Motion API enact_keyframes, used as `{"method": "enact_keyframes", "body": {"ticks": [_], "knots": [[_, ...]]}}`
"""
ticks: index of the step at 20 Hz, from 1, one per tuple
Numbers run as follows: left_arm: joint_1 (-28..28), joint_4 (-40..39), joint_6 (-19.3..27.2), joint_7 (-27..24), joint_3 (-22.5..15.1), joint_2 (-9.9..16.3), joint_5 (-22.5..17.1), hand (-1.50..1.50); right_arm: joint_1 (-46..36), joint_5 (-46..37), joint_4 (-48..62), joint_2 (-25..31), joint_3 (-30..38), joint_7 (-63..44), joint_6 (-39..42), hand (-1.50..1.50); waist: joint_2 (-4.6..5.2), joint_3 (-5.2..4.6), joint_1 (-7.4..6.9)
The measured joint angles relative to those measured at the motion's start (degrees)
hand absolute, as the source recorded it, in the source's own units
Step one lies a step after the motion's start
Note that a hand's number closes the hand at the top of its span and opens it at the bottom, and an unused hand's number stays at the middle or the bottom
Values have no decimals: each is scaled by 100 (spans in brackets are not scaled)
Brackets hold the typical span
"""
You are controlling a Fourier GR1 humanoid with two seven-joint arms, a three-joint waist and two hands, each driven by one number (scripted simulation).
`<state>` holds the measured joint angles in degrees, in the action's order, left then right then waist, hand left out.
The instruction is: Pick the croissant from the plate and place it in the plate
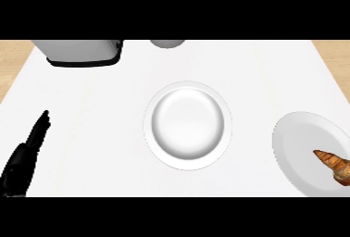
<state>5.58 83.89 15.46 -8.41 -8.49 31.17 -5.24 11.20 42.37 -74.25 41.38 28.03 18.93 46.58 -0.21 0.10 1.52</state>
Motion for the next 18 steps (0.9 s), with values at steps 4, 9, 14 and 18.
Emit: {"method": "enact_keyframes", "body": {"ticks": [4,9,14,18], "knots": [[26,1,-12,-76,10,-42,23,0,196,-756,-195,511,241,-56,166,-150,3,5,-50],[8,-61,-52,-124,8,-81,65,0,271,-1960,-530,944,284,81,101,-150,12,8,-102],[-107,-70,-145,-98,25,-99,95,0,176,-3072,-473,1252,-12,362,-134,-150,26,8,-170],[-187,-100,-127,-46,-13,-189,184,0,92,-3862,-376,1405,-500,700,-408,-150,35,9,-202]]}}
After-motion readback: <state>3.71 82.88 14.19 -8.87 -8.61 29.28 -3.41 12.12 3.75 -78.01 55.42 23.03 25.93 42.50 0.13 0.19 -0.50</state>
